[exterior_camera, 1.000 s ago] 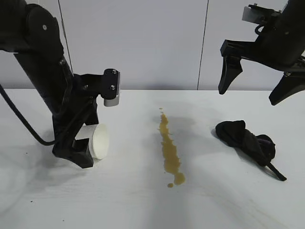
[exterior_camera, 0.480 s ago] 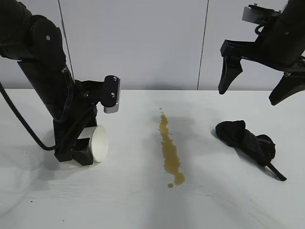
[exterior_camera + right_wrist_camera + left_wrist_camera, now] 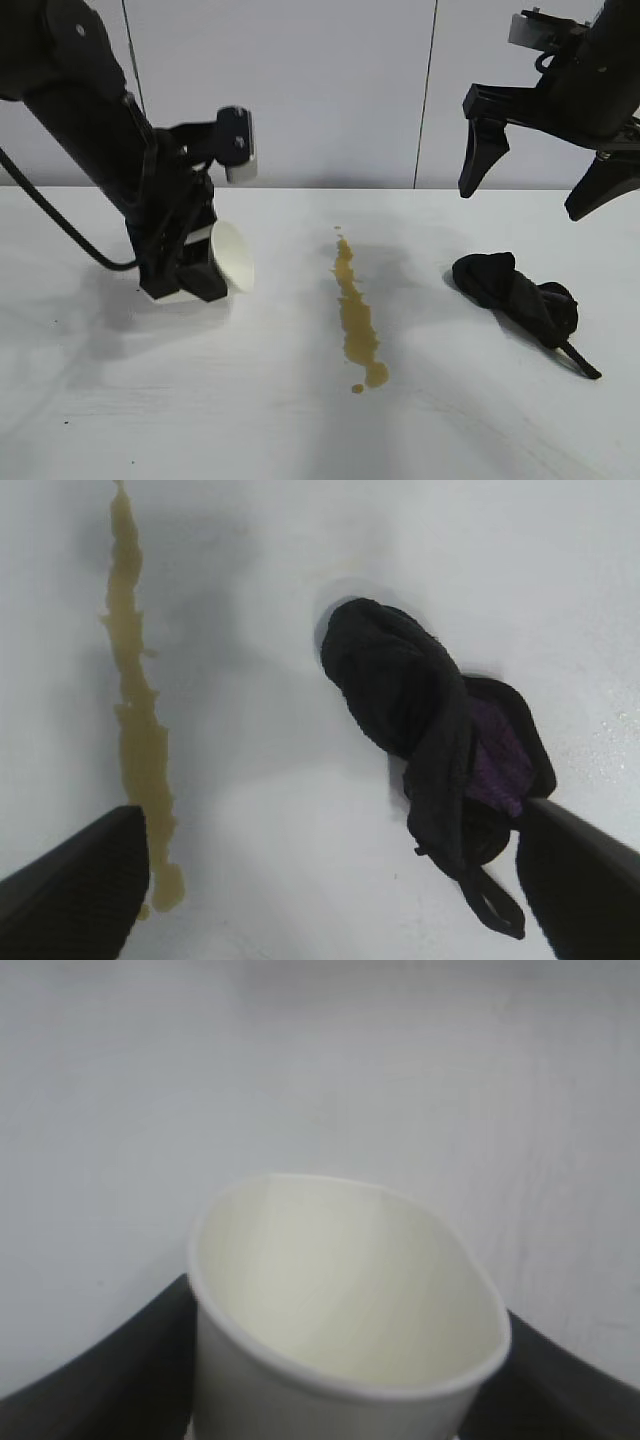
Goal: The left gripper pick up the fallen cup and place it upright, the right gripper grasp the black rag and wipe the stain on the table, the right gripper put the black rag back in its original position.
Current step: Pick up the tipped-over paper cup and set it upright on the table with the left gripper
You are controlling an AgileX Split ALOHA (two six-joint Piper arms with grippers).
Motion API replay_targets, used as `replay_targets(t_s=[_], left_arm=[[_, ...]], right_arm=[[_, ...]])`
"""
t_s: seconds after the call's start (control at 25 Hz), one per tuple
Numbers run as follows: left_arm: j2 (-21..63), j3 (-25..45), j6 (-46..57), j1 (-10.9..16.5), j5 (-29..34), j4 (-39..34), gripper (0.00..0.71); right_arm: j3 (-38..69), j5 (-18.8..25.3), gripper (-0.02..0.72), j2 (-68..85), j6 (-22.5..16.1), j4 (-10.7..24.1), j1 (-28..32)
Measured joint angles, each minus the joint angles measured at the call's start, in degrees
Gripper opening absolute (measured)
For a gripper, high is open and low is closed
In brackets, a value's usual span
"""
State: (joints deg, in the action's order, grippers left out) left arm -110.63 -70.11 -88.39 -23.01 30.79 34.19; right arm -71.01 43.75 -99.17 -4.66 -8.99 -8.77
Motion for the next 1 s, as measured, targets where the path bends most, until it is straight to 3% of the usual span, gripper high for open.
replay_targets(t_s=[0.2,0.36,0.48,0.64,1.0], left_arm=[[1.7,0.8,-24.8,9.6,13.9,31.3,0.452],[1.7,6.0,-43.7,15.8,23.5,48.0,0.421],[0.6,10.4,-53.1,19.0,28.0,58.1,0.415],[-4.2,12.9,-60.8,21.7,33.9,62.0,0.414],[-14.3,12.9,-64.9,21.8,34.4,63.0,0.414]], right_arm=[[0.0,0.0,0.694,0.0,0.0,0.0,0.0],[0.0,0.0,0.694,0.0,0.0,0.0,0.0],[0.0,0.0,0.694,0.0,0.0,0.0,0.0],[0.0,0.0,0.694,0.0,0.0,0.0,0.0],[0.0,0.0,0.694,0.0,0.0,0.0,0.0]])
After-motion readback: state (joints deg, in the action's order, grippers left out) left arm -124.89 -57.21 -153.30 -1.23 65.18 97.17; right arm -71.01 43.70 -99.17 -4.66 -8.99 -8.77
